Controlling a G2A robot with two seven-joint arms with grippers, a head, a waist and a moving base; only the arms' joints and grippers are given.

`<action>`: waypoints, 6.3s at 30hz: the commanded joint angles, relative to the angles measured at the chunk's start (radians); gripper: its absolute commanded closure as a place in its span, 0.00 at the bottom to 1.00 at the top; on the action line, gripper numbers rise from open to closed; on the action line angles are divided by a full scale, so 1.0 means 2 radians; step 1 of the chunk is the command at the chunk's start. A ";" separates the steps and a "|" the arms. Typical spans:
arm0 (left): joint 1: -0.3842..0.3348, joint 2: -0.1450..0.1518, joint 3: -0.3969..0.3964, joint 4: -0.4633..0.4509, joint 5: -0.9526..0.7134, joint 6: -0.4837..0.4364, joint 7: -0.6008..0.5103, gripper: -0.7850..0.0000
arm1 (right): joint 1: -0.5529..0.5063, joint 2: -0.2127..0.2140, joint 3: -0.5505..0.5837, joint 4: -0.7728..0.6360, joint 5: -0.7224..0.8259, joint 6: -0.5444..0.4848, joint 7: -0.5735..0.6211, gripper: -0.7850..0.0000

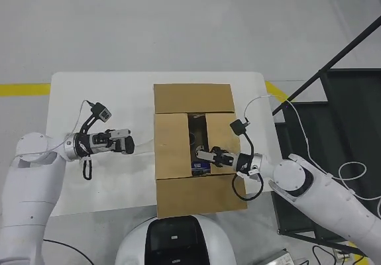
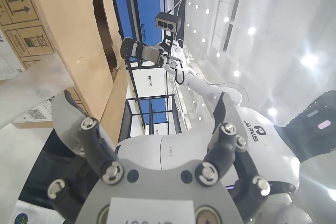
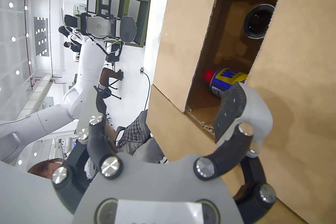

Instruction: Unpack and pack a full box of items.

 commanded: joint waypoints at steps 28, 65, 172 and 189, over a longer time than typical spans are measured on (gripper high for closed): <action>-0.008 0.011 -0.016 -0.010 0.011 0.054 0.121 0.00 | 0.107 -0.086 -0.119 0.068 -0.020 0.029 0.059 0.00; 0.006 0.018 0.010 -0.010 -0.029 0.072 0.151 0.00 | 0.242 -0.253 -0.243 0.138 -0.018 0.062 0.086 0.00; -0.240 -0.209 0.418 0.260 -0.013 -0.064 0.334 0.00 | -0.239 -0.116 0.290 -0.013 0.070 -0.039 0.170 0.00; -0.252 -0.244 0.417 0.257 -0.033 -0.068 0.277 0.00 | -0.263 -0.113 0.278 -0.057 0.014 -0.035 0.241 0.00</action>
